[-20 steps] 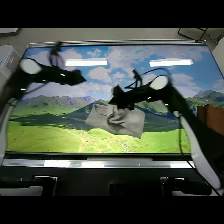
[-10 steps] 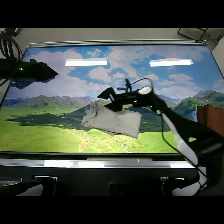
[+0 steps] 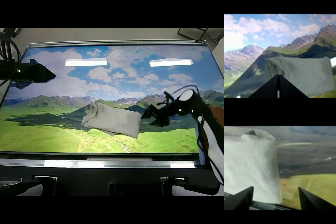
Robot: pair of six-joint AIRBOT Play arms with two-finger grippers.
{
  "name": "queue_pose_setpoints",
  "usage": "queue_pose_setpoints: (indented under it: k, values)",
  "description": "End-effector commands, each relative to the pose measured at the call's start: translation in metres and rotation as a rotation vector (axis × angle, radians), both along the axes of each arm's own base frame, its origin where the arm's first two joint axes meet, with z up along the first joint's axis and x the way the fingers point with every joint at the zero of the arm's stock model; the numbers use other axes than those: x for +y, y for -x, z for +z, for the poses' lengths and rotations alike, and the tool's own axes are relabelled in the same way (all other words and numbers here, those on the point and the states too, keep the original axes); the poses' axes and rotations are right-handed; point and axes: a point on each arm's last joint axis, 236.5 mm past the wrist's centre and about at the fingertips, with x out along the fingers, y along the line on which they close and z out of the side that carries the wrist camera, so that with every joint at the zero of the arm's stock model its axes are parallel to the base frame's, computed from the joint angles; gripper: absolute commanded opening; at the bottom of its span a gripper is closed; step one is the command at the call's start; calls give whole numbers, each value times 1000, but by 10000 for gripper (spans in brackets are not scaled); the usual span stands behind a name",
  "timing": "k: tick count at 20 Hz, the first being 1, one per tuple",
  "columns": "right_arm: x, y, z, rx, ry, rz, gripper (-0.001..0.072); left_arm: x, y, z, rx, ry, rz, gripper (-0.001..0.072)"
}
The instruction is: Fold the clothes and pants, and hang the long-sleeved shirts on hangers.
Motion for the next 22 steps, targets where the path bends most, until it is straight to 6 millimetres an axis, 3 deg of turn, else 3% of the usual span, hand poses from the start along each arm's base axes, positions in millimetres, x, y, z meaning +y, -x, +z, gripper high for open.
queue_pose_setpoints:
  k: [1,4,7,8,11,12,14,15,17,19,22]
  values:
    - [29,11,-28,-51,-145,-56,619,1,0,0,6,2,6,29]
    - [55,4,-32,-49,-264,-75,617,0,1,0,17,13,18,29]
    - [68,0,-31,-17,-355,-114,586,0,1,0,27,23,31,29]
    - [71,2,-30,0,-374,-115,525,0,1,0,27,23,31,29]
    - [74,0,-27,-79,-394,-46,123,0,1,0,31,27,36,29]
    - [75,-6,-21,-120,-419,-40,50,0,1,-1,31,27,36,29]
    - [76,-30,15,-256,-520,-50,49,0,1,-1,31,27,35,29]
    - [68,-44,39,-313,-555,-69,46,0,1,-1,31,27,35,30]
    - [33,-73,90,-435,-544,-102,46,0,1,-1,31,27,35,30]
    - [-21,-92,135,-517,-428,-150,46,0,1,-1,31,27,35,30]
    - [-122,-100,190,-593,-145,-255,47,0,1,-1,31,27,33,30]
